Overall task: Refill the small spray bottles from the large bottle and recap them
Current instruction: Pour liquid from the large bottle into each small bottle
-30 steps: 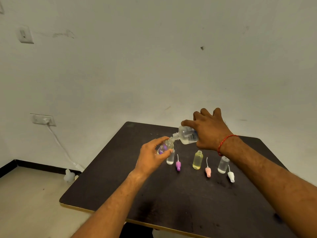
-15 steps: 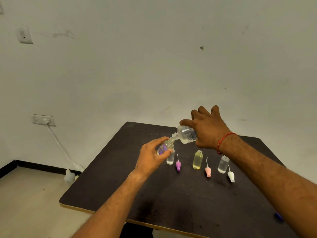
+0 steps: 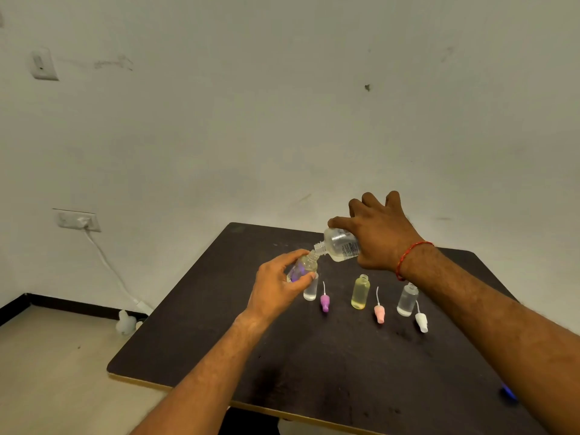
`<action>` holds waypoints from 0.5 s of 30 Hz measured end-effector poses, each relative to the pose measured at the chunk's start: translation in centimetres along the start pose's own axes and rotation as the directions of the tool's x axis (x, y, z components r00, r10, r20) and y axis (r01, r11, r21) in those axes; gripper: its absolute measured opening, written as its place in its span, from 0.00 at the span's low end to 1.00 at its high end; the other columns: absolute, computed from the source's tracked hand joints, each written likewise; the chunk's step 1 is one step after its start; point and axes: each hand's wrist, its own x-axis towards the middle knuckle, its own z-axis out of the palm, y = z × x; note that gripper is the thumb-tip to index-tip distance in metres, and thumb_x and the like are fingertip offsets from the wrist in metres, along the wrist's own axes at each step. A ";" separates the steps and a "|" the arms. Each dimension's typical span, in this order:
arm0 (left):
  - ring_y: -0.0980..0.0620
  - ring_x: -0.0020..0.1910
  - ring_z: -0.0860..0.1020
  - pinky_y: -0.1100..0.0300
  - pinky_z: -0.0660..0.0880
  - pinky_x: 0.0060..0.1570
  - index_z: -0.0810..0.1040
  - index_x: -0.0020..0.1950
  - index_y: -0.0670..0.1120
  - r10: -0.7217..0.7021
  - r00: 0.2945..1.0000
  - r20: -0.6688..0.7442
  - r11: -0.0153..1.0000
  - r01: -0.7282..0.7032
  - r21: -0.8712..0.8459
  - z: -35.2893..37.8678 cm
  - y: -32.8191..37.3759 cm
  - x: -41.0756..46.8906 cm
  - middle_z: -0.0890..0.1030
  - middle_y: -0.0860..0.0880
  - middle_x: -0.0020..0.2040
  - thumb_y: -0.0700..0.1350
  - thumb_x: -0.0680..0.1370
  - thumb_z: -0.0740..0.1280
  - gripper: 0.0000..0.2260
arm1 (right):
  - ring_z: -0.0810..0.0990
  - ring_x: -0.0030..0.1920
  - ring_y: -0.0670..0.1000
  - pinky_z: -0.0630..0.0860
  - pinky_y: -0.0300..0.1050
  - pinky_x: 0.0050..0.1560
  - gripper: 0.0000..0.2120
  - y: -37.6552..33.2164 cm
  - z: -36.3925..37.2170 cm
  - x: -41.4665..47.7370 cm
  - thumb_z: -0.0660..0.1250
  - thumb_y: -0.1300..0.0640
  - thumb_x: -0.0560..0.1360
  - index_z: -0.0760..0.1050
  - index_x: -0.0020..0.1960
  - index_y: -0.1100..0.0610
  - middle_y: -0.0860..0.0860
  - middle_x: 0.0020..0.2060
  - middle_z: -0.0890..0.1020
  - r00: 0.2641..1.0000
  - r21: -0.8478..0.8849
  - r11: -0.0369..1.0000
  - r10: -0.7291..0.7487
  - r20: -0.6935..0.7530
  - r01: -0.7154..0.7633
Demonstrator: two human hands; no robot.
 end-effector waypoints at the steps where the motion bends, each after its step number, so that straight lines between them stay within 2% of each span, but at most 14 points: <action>1: 0.59 0.59 0.79 0.60 0.80 0.61 0.79 0.70 0.50 0.000 1.000 0.000 1.000 0.000 0.001 0.0 0.0 0.0 0.82 0.52 0.65 0.50 0.76 0.76 0.23 | 0.67 0.63 0.53 0.62 0.58 0.60 0.35 0.0 0.0 0.0 0.71 0.44 0.68 0.62 0.72 0.39 0.50 0.60 0.71 1.000 0.001 1.000 0.002 0.001 -0.002; 6: 0.59 0.60 0.79 0.66 0.77 0.60 0.79 0.70 0.51 -0.012 1.000 0.001 1.000 0.012 -0.004 0.1 -0.1 0.1 0.82 0.53 0.65 0.50 0.76 0.76 0.23 | 0.67 0.64 0.53 0.62 0.59 0.61 0.35 0.0 0.3 -0.2 0.71 0.43 0.68 0.60 0.72 0.39 0.50 0.60 0.72 1.000 0.026 0.999 0.027 0.012 -0.027; 11: 0.58 0.60 0.80 0.57 0.81 0.61 0.79 0.69 0.52 0.001 1.000 0.023 1.000 -0.001 -0.024 -0.1 -0.3 0.0 0.82 0.57 0.63 0.51 0.76 0.76 0.22 | 0.69 0.63 0.53 0.62 0.59 0.62 0.38 -0.4 1.8 -1.0 0.71 0.43 0.68 0.58 0.73 0.39 0.49 0.60 0.73 0.995 0.100 0.991 0.090 0.045 -0.094; 15: 0.56 0.60 0.81 0.59 0.80 0.60 0.78 0.69 0.54 -0.003 0.999 0.047 1.000 0.005 -0.028 -0.3 -0.3 0.0 0.82 0.57 0.62 0.52 0.76 0.75 0.22 | 0.72 0.60 0.51 0.63 0.57 0.60 0.36 -0.8 3.1 -1.7 0.69 0.42 0.68 0.57 0.72 0.38 0.47 0.57 0.75 0.987 0.200 0.967 0.150 0.049 -0.157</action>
